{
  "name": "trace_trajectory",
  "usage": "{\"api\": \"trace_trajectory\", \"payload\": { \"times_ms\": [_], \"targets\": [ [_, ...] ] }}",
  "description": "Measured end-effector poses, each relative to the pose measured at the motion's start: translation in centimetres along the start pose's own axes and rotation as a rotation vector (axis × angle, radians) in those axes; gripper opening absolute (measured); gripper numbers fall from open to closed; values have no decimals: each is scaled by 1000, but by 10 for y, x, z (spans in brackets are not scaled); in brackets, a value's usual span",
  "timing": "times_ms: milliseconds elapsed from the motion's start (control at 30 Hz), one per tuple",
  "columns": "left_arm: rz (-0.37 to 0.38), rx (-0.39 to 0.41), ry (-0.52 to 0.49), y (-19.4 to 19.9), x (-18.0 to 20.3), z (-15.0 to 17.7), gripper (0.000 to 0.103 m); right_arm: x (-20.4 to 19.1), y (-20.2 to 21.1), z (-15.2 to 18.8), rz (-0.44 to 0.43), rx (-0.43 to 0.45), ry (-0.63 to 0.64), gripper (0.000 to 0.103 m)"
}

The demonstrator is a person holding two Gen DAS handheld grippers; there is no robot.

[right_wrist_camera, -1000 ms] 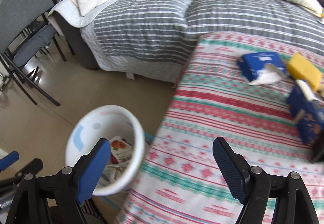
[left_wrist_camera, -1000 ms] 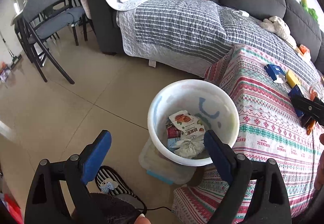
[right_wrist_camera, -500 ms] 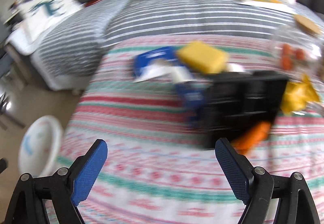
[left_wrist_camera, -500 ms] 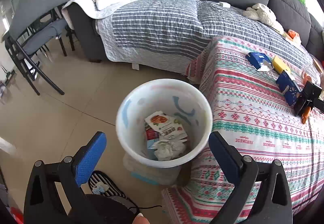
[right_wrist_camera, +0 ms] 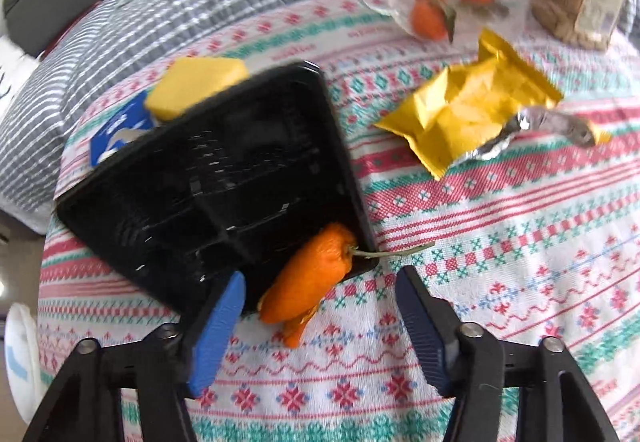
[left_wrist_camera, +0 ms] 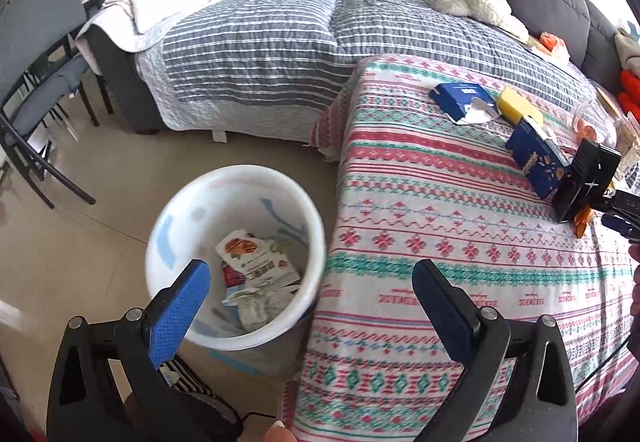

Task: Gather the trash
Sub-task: 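Grasp the orange peel with the right tool, then grasp the black plastic tray by its rim with the left tool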

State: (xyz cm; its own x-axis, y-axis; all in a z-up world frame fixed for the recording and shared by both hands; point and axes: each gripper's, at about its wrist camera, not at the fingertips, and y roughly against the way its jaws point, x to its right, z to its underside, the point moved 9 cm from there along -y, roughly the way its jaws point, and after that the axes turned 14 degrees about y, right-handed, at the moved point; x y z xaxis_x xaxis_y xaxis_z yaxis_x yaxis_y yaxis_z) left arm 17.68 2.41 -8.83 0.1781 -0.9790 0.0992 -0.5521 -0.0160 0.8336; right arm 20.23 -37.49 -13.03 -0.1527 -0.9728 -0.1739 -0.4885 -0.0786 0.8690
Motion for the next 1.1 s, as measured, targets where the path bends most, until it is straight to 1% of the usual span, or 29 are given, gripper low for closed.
{"api": "trace_trajectory", "payload": {
  "times_ms": [67, 200, 233, 267, 367, 467, 667, 800, 867, 900, 967, 1033, 1067, 1100],
  "targets": [
    [12, -4, -11, -2, 13, 1, 102, 1, -6, 0, 0, -7, -11, 55],
    [32, -12, -34, -7, 39, 3, 102, 5, -15, 1, -25, -19, -48, 50],
    [37, -13, -39, -8, 45, 4, 102, 5, -17, 2, -34, -25, -55, 44],
    [45, -15, -46, -9, 52, 5, 102, 5, -18, 3, -44, -31, -56, 32],
    [77, -22, -65, -11, 72, 9, 102, 4, -15, 3, -53, -32, -54, 20],
    [119, -34, -85, -12, 94, 13, 102, 5, -3, 4, -85, -17, -55, 18],
    [213, -55, -132, -15, 153, 23, 102, 15, 24, 11, -122, 3, -50, 17],
    [288, -80, -152, -19, 193, 35, 101, 36, 37, 16, -107, 16, -56, 17],
    [332, -92, -162, -22, 214, 40, 97, 50, 40, 19, -81, 14, -56, 17],
    [358, -99, -169, -24, 226, 43, 94, 56, 41, 21, -67, 11, -53, 17],
    [389, -102, -178, -28, 244, 48, 86, 68, 44, 26, -41, 4, -42, 17],
    [421, -104, -183, -31, 259, 52, 74, 79, 46, 31, -19, -3, -29, 17],
    [439, -106, -185, -33, 267, 54, 72, 83, 47, 33, -12, -6, -25, 17],
    [451, -105, -187, -35, 273, 56, 66, 87, 48, 36, -8, -10, -22, 17]
  ]
}}
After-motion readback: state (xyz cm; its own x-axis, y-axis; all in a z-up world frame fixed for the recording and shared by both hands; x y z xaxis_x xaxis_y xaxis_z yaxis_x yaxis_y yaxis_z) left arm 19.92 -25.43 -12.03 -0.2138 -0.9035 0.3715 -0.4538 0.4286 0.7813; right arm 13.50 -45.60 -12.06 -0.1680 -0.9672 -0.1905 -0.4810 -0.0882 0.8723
